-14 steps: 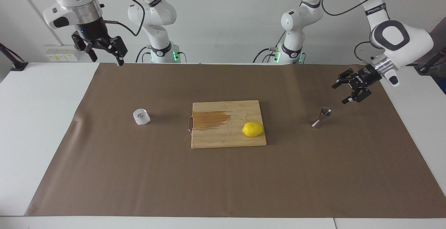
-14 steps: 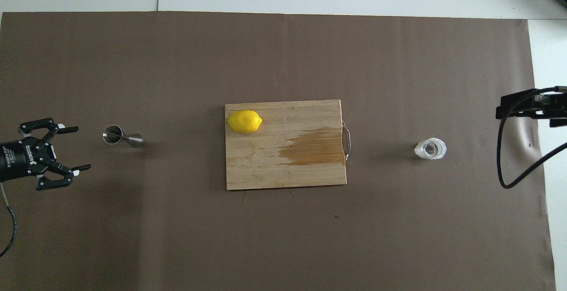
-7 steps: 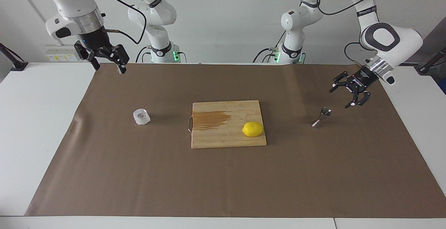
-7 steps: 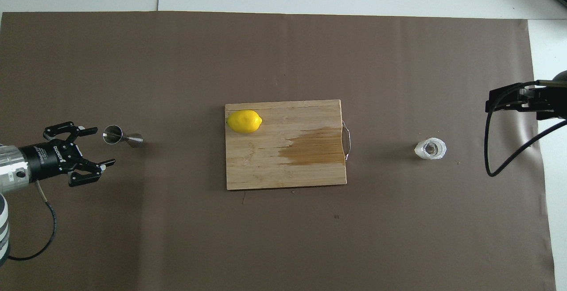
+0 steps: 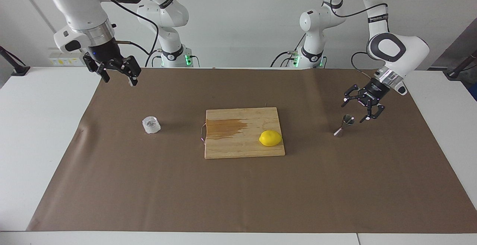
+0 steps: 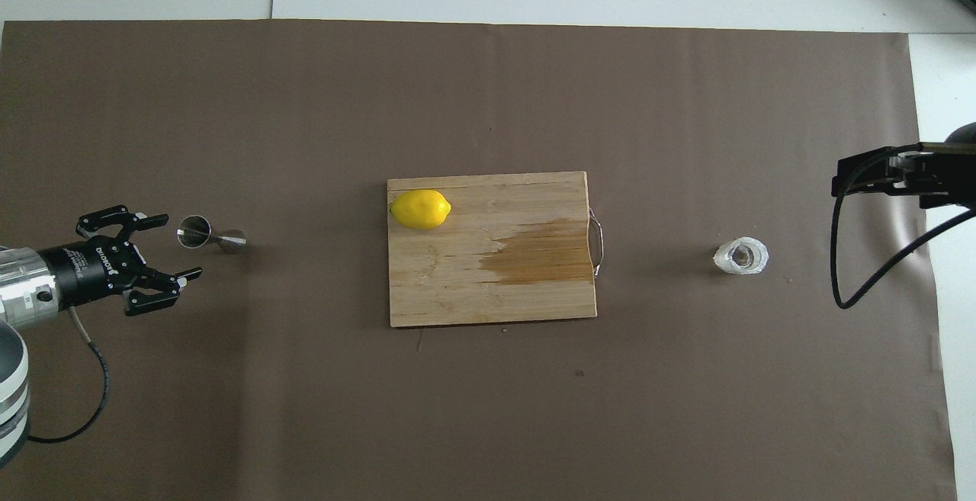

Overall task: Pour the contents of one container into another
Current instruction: 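Open the left gripper and reach toward the small metal cup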

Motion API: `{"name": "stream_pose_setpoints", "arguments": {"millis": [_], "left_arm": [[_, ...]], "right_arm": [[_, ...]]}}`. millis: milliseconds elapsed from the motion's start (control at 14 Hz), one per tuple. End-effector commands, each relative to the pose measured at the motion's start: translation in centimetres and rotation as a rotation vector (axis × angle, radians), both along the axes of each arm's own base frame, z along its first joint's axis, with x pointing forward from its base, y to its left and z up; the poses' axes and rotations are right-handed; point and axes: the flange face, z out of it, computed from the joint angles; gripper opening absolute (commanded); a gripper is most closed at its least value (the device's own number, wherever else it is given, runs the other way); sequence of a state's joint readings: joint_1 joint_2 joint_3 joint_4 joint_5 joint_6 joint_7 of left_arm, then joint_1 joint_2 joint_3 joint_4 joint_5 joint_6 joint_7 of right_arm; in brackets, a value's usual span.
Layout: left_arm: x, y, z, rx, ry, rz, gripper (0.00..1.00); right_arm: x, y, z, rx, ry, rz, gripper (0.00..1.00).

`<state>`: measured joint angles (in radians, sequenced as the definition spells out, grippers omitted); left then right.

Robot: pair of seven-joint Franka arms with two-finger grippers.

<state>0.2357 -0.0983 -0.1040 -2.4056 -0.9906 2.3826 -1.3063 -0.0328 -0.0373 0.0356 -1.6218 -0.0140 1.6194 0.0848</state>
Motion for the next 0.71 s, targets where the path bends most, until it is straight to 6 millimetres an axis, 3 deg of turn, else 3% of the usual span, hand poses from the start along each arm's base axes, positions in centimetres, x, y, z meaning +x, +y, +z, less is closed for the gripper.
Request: {"name": "stream_pose_setpoints", "arguments": {"millis": [0,643], "left_arm": [[-0.15,0.06,-1.02,-0.004,0.011,0.034,1.00],[0.28,-0.07,-0.66,-0.005,0.004,0.029,1.00]], "right_arm": [[-0.89,-0.46,0.15,0.004,0.004,0.068,1.00],[-1.04,0.15,0.25,0.003,0.003,0.149,1.00]]}}
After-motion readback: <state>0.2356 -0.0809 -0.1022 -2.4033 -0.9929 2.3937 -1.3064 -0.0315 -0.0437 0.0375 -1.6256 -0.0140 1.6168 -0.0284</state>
